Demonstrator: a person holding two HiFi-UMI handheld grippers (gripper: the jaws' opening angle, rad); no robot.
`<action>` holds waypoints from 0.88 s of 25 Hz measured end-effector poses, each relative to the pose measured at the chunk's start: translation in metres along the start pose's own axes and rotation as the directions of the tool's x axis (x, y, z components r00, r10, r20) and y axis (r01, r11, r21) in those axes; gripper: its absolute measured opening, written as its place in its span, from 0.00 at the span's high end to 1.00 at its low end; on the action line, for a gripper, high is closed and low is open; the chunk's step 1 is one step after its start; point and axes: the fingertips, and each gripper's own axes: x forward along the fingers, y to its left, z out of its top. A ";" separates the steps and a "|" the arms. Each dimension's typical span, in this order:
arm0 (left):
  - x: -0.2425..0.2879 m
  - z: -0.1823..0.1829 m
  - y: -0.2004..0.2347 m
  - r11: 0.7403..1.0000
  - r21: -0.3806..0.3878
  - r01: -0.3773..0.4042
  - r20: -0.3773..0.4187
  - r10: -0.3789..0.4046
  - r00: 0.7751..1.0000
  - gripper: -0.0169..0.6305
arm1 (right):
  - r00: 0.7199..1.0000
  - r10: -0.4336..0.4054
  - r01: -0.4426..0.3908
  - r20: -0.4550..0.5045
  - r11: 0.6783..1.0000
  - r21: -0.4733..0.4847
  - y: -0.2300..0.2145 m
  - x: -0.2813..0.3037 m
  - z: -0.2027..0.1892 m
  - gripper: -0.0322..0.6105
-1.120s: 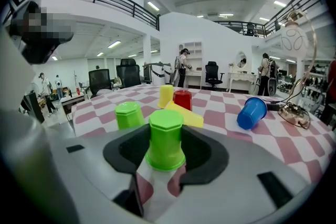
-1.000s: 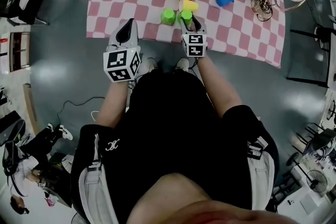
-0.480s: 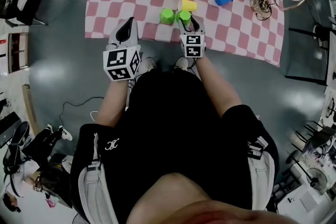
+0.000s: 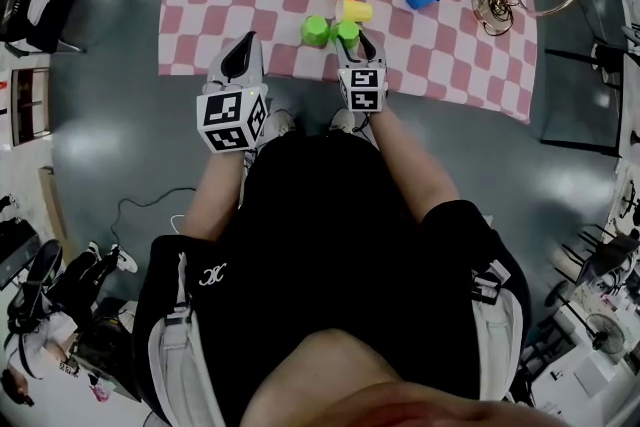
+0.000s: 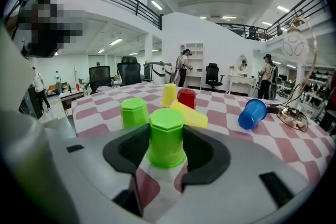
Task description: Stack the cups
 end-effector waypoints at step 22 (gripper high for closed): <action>0.020 0.008 -0.035 0.993 0.014 0.118 0.025 -0.119 0.993 0.95 | 0.979 -0.048 0.035 0.197 0.997 0.071 -0.023 -0.062 0.063 0.73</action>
